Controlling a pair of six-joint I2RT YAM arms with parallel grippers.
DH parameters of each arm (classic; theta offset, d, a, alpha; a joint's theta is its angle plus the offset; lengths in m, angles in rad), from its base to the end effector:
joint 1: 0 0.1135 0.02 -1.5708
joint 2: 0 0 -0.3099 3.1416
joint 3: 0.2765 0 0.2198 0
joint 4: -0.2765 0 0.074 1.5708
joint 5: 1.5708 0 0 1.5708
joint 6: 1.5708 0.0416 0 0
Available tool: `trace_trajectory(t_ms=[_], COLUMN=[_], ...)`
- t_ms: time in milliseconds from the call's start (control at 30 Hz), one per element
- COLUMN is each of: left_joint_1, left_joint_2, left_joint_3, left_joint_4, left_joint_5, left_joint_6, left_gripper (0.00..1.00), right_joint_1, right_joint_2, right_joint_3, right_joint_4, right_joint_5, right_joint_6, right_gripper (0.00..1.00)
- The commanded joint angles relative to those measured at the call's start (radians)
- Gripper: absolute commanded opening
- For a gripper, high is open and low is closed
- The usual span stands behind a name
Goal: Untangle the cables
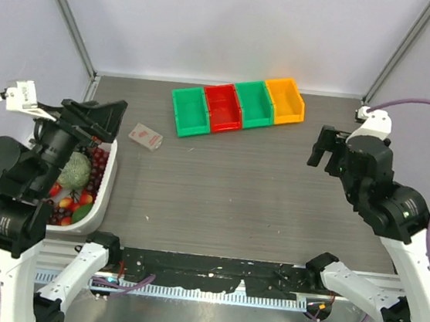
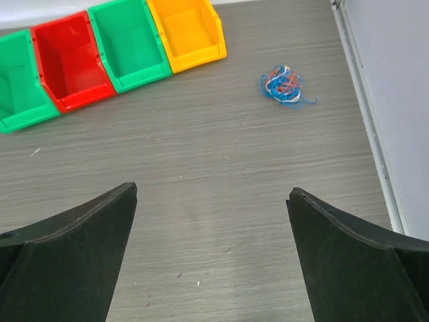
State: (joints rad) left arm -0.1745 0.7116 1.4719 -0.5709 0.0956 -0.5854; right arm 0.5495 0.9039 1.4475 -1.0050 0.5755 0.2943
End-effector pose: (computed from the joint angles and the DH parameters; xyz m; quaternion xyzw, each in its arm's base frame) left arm 0.0097 -0.0057 0.5268 -0.0938 0.6305 -0.3138 0.7037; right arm 0.0764 0.0203 0.4692 0.0445 0.8275 -0.0133 0.5595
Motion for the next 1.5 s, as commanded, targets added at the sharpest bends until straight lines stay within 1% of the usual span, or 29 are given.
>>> trace_trajectory(t_ms=[0, 133, 167, 267, 300, 333, 367, 467, 500, 567, 600, 633, 733, 833, 900, 1000, 1033, 1067, 1100, 1133, 1167, 1200, 1233, 1267, 1333, 1367, 1400, 1433, 1467], left_joint_1=[0.003, 0.004, 0.004, 0.003, 0.004, 0.003, 0.004, 0.004, 0.003, 0.004, 0.004, 0.004, 0.004, 0.004, 0.004, 0.004, 0.004, 0.003, 0.004, 0.004, 0.004, 0.004, 0.003, 0.003, 0.000, -0.006, -0.011, -0.011, -0.011], left_joint_2=[0.054, 0.049, 0.052, 0.066, 0.071, 0.077, 0.077, 0.063, 0.055, 0.039, 0.025, 0.013, -0.012, -0.023, -0.023, -0.032, -0.035, -0.043, -0.047, -0.049, -0.050, -0.049, -0.044, -0.038, -0.020, -0.011, -0.011, -0.015, -0.023], left_joint_3=[-0.068, -0.149, -0.163, -0.182, -0.186, -0.189, -0.199, -0.249, -0.269, -0.314, -0.337, -0.363, -0.422, -0.450, -0.459, -0.473, -0.478, -0.489, -0.498, -0.504, -0.512, -0.513, -0.510, -0.504, -0.481, -0.473, -0.475, -0.481, -0.493], left_joint_4=[-0.118, -0.126, -0.129, -0.173, -0.190, -0.202, -0.210, -0.205, -0.199, -0.173, -0.153, -0.132, -0.072, -0.060, -0.057, -0.056, -0.061, -0.057, -0.052, -0.046, -0.043, -0.046, -0.062, -0.082, -0.147, -0.167, -0.179, -0.187, -0.188], left_joint_5=[0.079, 0.180, 0.214, 0.289, 0.314, 0.341, 0.364, 0.401, 0.406, 0.417, 0.430, 0.452, 0.521, 0.573, 0.616, 0.656, 0.658, 0.665, 0.671, 0.682, 0.685, 0.687, 0.685, 0.684, 0.679, 0.667, 0.652, 0.632, 0.612], left_joint_6=[0.009, -0.005, -0.005, -0.011, -0.014, -0.017, -0.021, -0.051, -0.062, -0.097, -0.112, -0.128, -0.157, -0.153, -0.143, -0.130, -0.128, -0.136, -0.140, -0.151, -0.159, -0.160, -0.156, -0.149, -0.128, -0.122, -0.117, -0.114, -0.114], left_gripper=[1.00, 1.00, 1.00, 1.00, 1.00, 1.00, 1.00, 0.99, 1.00, 1.00, 1.00, 1.00, 1.00, 1.00, 1.00, 1.00, 1.00, 1.00, 1.00, 1.00, 1.00, 1.00, 1.00, 1.00, 0.98, 0.96, 0.95, 0.95, 0.95], right_joint_1=[0.006, 0.006, 0.006, -0.005, -0.035, -0.061, -0.112, -0.253, -0.342, -0.464, -0.497, -0.569, -0.667, -0.703, -0.724, -0.732, -0.731, -0.732, -0.731, -0.721, -0.706, -0.701, -0.697, -0.694, -0.680, -0.654, -0.639, -0.594, -0.568], right_joint_2=[0.065, 0.156, 0.179, 0.346, 0.425, 0.456, 0.513, 0.587, 0.614, 0.639, 0.645, 0.661, 0.723, 0.837, 0.920, 1.036, 1.052, 1.081, 1.089, 1.086, 1.077, 1.057, 1.047, 1.025, 0.965, 0.936, 0.855, 0.758, 0.710], right_joint_3=[-0.041, -0.087, -0.090, -0.027, -0.010, 0.017, 0.025, 0.030, 0.024, -0.015, -0.059, -0.079, -0.117, -0.089, -0.047, 0.008, 0.017, 0.017, 0.007, -0.010, -0.057, -0.077, -0.117, -0.134, -0.183, -0.252, -0.289, -0.376, -0.418], right_joint_4=[0.115, 0.311, 0.336, 0.396, 0.396, 0.405, 0.423, 0.488, 0.526, 0.600, 0.635, 0.685, 0.744, 0.769, 0.778, 0.781, 0.783, 0.773, 0.773, 0.801, 0.815, 0.844, 0.852, 0.847, 0.812, 0.810, 0.821, 0.827, 0.839], right_joint_5=[-0.023, -0.149, -0.141, -0.146, -0.160, -0.225, -0.253, -0.383, -0.452, -0.520, -0.535, -0.549, -0.556, -0.485, -0.485, -0.427, -0.430, -0.449, -0.465, -0.467, -0.451, -0.430, -0.422, -0.405, -0.382, -0.367, -0.349, -0.338, -0.323], right_joint_6=[0.063, 0.054, 0.065, 0.043, 0.048, 0.051, 0.069, 0.126, 0.170, 0.250, 0.290, 0.302, 0.319, 0.279, 0.256, 0.229, 0.235, 0.259, 0.278, 0.284, 0.290, 0.290, 0.290, 0.289, 0.292, 0.296, 0.298, 0.301, 0.304], right_gripper=[0.99, 0.99, 0.99, 0.99, 0.99, 0.99, 0.99, 0.99, 0.99, 0.99, 0.99, 0.99, 0.99, 0.97, 0.96, 0.92, 0.86, 0.84, 0.75, 0.74, 0.70, 0.63, 0.50, 0.27, 0.01, 0.01, 0.01, 0.01, 0.01])
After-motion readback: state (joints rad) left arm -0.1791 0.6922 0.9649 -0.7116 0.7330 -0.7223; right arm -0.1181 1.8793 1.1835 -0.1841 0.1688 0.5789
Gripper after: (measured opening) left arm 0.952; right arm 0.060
